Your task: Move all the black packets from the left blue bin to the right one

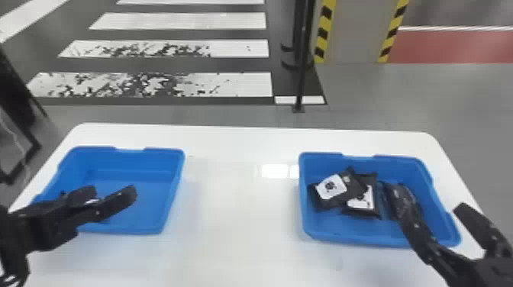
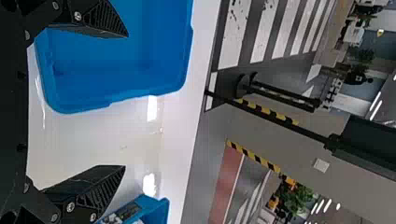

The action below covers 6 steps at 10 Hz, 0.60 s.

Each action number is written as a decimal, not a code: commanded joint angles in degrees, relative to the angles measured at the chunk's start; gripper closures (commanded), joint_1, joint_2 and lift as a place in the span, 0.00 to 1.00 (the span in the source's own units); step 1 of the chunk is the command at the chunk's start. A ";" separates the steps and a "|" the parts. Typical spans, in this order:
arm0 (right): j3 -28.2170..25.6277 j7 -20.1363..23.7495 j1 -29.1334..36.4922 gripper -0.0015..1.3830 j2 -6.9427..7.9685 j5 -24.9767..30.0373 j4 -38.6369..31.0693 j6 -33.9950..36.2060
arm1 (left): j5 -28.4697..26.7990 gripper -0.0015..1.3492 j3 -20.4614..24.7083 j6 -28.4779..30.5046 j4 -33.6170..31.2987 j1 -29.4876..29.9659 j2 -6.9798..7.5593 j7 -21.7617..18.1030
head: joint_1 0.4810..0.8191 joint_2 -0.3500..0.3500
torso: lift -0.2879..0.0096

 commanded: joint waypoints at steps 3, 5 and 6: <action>1.73 0.04 4.42 0.09 0.42 -2.98 -1.41 0.76 | -10.77 0.14 4.06 11.03 6.09 -9.84 2.55 1.45 | 0.63 0.76 | 0.48; 1.73 0.13 4.70 0.10 0.34 -3.89 -1.27 1.60 | -16.48 0.14 3.60 13.28 11.86 -15.05 4.13 2.33 | 0.63 0.85 | 0.48; 1.73 0.22 4.42 0.11 0.16 -3.67 -0.71 1.60 | -19.34 0.14 2.46 14.27 16.22 -18.00 4.83 2.41 | 0.63 0.90 | 0.48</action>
